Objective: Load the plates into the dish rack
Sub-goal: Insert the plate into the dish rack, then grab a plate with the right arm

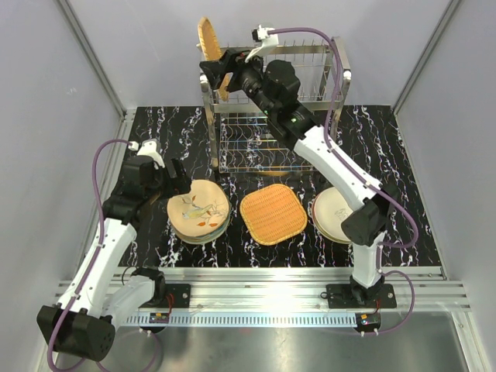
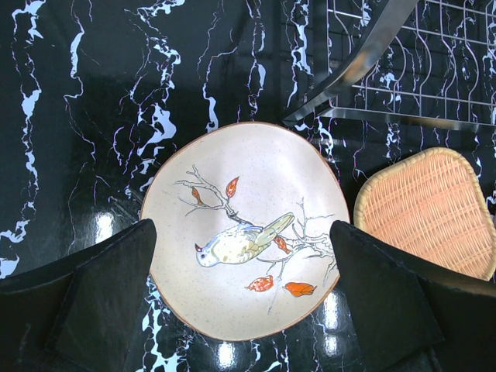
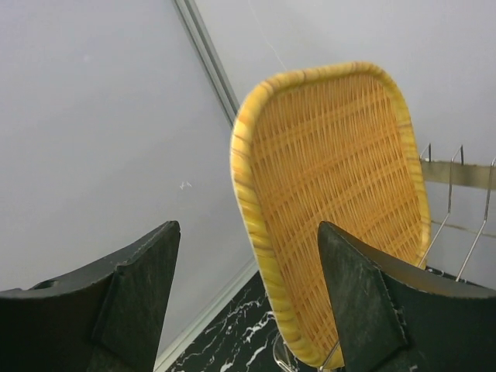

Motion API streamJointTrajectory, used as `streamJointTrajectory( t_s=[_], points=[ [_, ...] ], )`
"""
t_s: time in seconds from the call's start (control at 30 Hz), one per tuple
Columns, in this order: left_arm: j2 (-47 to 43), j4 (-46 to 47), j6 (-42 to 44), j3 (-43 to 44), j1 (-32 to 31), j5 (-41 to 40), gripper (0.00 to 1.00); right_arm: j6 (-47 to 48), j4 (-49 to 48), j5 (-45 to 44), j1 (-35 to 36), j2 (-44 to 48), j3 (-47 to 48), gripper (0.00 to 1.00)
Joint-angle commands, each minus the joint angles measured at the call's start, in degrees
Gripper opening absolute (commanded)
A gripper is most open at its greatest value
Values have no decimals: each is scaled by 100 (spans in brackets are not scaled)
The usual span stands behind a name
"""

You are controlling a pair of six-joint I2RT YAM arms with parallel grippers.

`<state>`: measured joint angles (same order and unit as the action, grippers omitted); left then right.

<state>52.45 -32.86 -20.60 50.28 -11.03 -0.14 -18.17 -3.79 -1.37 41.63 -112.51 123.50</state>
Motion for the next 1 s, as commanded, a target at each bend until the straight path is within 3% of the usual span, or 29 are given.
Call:
streamJointTrajectory(
  t_s=[0.0, 0.27, 0.37, 0.67, 0.77, 0.97],
  points=[
    [38, 280, 21, 96, 4, 93, 99, 156, -508, 101, 12, 624, -80, 80],
    [55, 263, 56, 122, 39, 93, 99, 305, -623, 268, 12, 1432, -879, 81],
    [29, 307, 109, 105, 57, 190, 99, 524, -588, 242, 12, 2142, -1503, 77],
    [20, 596, 267, -1, 66, 690, 99, 1439, -702, -442, 65, 4173, -4524, 73],
    [90, 579, 311, 52, 65, 700, 99, 1466, -597, -505, 65, 4569, -5271, 73],
    [108, 456, 469, 122, 74, 428, 99, 1325, -254, -434, 318, 5132, -6616, 63]
  ],
)
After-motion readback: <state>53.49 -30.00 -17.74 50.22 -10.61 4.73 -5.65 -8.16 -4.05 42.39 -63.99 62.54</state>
